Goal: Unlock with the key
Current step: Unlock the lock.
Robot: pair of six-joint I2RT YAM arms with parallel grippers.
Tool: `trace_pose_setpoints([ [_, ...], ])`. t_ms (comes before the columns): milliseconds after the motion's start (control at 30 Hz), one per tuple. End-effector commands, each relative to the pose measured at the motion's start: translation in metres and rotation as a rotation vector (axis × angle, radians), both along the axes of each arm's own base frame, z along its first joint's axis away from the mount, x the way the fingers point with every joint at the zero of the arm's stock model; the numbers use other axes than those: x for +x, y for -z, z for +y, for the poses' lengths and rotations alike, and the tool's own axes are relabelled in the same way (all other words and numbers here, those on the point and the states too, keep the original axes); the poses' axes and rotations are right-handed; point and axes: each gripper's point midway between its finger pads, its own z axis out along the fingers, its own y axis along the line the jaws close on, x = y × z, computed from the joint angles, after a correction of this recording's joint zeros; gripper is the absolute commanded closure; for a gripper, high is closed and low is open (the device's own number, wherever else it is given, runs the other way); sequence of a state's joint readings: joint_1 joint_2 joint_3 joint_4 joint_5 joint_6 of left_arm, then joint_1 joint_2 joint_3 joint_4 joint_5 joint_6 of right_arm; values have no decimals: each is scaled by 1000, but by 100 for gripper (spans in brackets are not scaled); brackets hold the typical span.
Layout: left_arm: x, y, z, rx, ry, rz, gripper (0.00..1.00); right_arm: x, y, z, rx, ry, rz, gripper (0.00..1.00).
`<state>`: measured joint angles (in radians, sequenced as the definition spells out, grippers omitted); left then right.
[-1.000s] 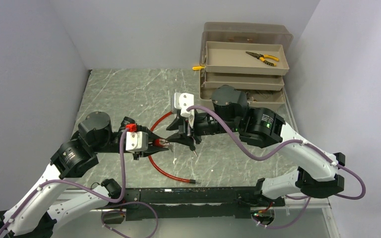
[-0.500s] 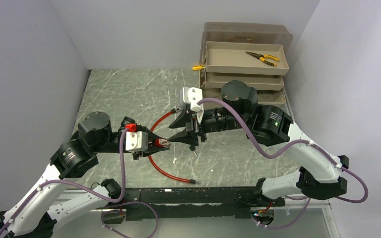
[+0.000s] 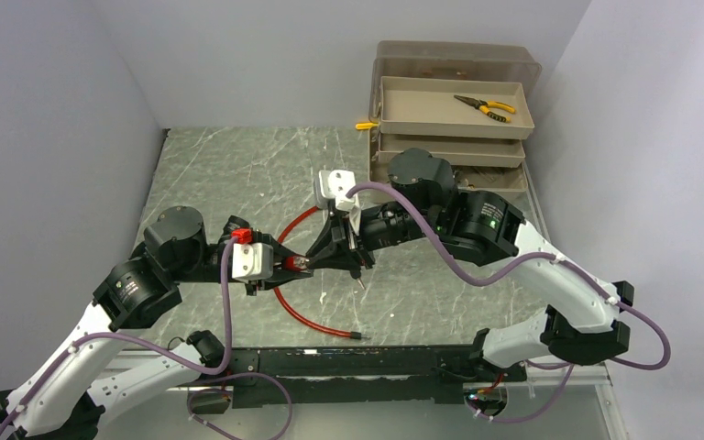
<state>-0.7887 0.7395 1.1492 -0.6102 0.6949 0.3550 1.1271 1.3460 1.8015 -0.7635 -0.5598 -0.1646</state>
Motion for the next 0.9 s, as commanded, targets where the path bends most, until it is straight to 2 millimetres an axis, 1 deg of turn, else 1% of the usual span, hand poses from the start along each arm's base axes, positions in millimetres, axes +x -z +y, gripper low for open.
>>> trace_pose_setpoints([
  [0, -2, -18, -1, -49, 20, -51, 100, -5, -17, -1, 47, -32, -12, 79],
  [100, -2, -18, -1, -51, 20, -51, 100, -5, -16, 1, 45, -34, -11, 81],
  [167, -3, -19, -1, -51, 21, -51, 100, -4, -15, 2, 43, -32, -11, 84],
  [267, -3, -19, -1, -50, 20, -51, 100, -2, -14, 2, 40, -23, -14, 100],
  [467, -2, -18, 0, -49, 18, -56, 100, 2, -9, 1, 21, 2, -21, 100],
  [600, -2, -18, 1, -48, 14, -57, 100, 1, -13, -5, 24, 6, -39, 100],
  [867, -1, -19, 0, -49, 14, -56, 100, 10, -21, -15, 33, 71, -79, 100],
])
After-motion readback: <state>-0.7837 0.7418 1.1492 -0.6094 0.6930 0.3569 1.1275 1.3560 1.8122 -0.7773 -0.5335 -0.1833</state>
